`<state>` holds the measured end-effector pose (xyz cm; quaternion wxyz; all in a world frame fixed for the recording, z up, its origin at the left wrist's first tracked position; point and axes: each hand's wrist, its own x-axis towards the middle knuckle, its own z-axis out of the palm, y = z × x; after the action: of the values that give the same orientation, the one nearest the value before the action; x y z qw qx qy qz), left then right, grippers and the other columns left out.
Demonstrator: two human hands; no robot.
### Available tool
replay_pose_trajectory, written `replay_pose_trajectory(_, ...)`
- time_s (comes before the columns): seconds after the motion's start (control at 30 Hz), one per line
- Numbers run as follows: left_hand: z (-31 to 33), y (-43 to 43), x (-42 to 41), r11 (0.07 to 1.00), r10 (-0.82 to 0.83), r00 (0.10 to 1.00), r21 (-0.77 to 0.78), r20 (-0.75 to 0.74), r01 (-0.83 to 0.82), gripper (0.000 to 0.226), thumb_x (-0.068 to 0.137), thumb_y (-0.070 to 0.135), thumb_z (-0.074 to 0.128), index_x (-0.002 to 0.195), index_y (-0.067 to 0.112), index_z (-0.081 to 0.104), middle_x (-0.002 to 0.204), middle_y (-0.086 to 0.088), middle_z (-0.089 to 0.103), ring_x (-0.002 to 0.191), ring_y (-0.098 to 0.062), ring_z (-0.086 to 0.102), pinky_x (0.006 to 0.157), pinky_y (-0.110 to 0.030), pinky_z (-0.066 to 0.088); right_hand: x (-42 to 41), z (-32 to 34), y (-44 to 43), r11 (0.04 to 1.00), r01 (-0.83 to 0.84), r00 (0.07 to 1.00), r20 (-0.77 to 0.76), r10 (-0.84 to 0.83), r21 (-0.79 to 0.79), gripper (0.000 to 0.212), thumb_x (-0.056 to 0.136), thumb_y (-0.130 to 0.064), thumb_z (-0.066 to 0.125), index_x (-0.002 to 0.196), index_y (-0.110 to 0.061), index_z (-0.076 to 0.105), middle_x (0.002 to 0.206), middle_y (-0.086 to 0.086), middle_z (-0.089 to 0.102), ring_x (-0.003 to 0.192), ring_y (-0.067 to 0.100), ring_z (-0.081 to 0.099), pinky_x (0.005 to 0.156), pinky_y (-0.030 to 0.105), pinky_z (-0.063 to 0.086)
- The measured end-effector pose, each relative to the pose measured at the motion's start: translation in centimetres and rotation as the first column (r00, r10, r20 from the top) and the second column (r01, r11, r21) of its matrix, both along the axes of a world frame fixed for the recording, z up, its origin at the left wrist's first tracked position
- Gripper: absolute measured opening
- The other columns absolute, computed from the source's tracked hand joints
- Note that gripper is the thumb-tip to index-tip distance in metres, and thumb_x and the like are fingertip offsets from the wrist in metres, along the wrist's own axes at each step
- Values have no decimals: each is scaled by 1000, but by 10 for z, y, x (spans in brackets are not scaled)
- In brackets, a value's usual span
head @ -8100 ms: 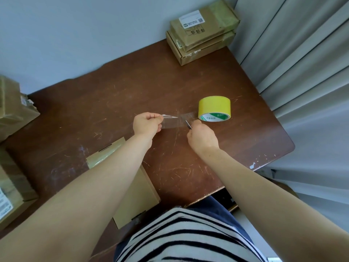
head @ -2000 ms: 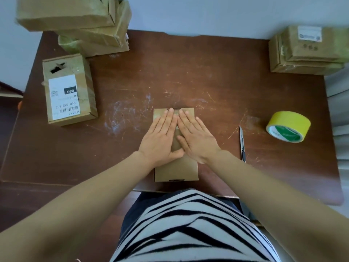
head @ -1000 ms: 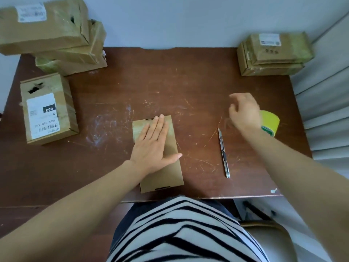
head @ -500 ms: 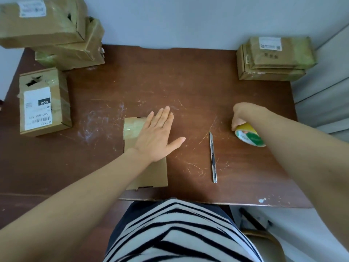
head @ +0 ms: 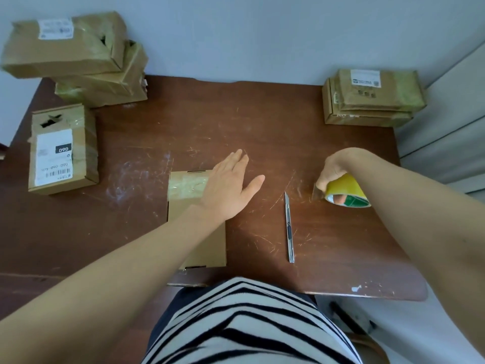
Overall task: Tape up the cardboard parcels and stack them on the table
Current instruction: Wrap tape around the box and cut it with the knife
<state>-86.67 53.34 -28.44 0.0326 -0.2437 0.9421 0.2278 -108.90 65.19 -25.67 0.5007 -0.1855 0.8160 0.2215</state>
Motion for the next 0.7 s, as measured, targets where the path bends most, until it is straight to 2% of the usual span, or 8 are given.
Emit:
replay_pose_trajectory(0.07, 4, 3, -6, 985, 108, 992, 138, -59, -99, 64, 98, 51, 34, 147, 11, 32, 156, -4, 25, 144, -18, 21, 116, -33, 16, 5, 2, 2, 999, 2, 999, 53, -4, 42, 24, 72, -22, 68, 92, -9, 67, 73, 10, 74, 58, 21, 71, 48, 22, 51)
replay_pose_trajectory(0.2, 12, 3, -14, 899, 302, 946, 364, -118, -242, 55, 99, 43, 39, 143, 9, 40, 147, -5, 43, 134, -20, 40, 112, -36, 30, 17, -12, 8, 992, 57, 995, -70, -65, -111, 32, 70, -11, 54, 97, -5, 69, 79, 10, 72, 61, 23, 70, 61, 28, 53)
replay_pose_trajectory(0.33, 15, -3, -13, 854, 347, 930, 452, -125, -257, 52, 100, 37, 41, 142, 7, 40, 145, -6, 45, 134, -20, 40, 111, -33, 29, 33, -12, 15, 984, -22, 960, -278, -29, -179, 20, 77, -29, 68, 89, -13, 63, 79, 3, 60, 78, 26, 63, 72, 33, 50)
replay_pose_trajectory(0.4, 16, -7, -13, 799, 399, 911, 527, -102, -291, 50, 99, 35, 44, 141, 7, 42, 142, -6, 47, 130, -19, 44, 109, -30, 30, 39, -7, 15, 983, -34, 950, -313, -24, -180, 17, 80, -25, 69, 89, -13, 60, 77, 2, 59, 72, 23, 60, 68, 32, 47)
replay_pose_trajectory(0.5, 19, -11, -15, 637, 516, 856, 676, -15, -372, 20, 97, 28, 49, 110, 19, 61, 110, 1, 58, 106, -19, 52, 96, -29, 37, 49, 3, 2, 981, -94, 932, -361, 27, -169, 4, 83, -15, 62, 84, -13, 60, 76, 2, 61, 70, 23, 60, 64, 32, 44)
replay_pose_trajectory(0.57, 23, -13, -15, 471, 607, 793, 783, 47, -406, 18, 94, 19, 51, 77, 25, 52, 87, 1, 51, 84, -19, 48, 79, -30, 45, 58, 12, -10, 978, -155, 918, -386, 89, -143, 4, 85, -11, 54, 86, -14, 58, 77, 1, 60, 73, 24, 59, 64, 32, 42)
replay_pose_trajectory(0.63, 24, -14, -15, 314, 648, 748, 844, 144, -435, 15, 93, 12, 50, 79, 17, 54, 85, -3, 53, 73, -17, 49, 66, -25, 49, 66, 24, -20, 967, -220, 897, -417, 148, -131, 5, 83, -11, 54, 82, -15, 57, 75, 0, 58, 68, 22, 56, 58, 30, 40)
replay_pose_trajectory(0.7, 24, -15, -13, 241, 625, 750, 860, 218, -450, 10, 93, 10, 48, 88, 11, 56, 86, -5, 53, 66, -14, 48, 61, -22, 48, 69, 41, -28, 946, -275, 870, -464, 168, -173, 5, 79, -12, 59, 75, -15, 61, 68, -1, 61, 61, 19, 57, 50, 26, 36)
